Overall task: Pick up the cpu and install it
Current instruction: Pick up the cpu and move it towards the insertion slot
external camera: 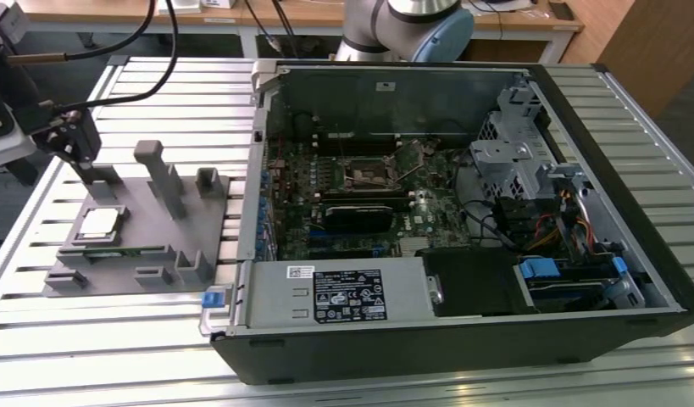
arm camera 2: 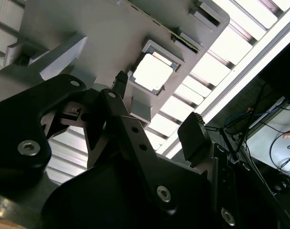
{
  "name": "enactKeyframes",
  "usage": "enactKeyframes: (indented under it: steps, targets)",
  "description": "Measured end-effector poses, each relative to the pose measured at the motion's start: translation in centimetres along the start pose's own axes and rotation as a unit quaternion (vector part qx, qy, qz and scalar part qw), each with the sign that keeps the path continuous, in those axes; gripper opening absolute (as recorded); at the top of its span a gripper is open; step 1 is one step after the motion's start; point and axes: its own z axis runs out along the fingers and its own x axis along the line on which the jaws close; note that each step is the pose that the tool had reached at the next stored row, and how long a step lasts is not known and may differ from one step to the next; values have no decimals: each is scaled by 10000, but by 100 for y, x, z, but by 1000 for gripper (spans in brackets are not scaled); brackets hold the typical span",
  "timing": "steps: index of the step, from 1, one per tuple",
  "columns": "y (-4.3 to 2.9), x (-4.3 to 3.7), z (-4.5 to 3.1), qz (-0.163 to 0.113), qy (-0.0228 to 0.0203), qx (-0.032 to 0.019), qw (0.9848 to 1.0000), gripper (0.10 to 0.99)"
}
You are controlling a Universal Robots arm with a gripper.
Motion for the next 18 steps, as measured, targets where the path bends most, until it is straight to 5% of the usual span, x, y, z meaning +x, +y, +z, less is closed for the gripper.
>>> enactKeyframes:
  steps: [18]
  targets:
    - [-5,-2,79,0,2,-1,10000,706]
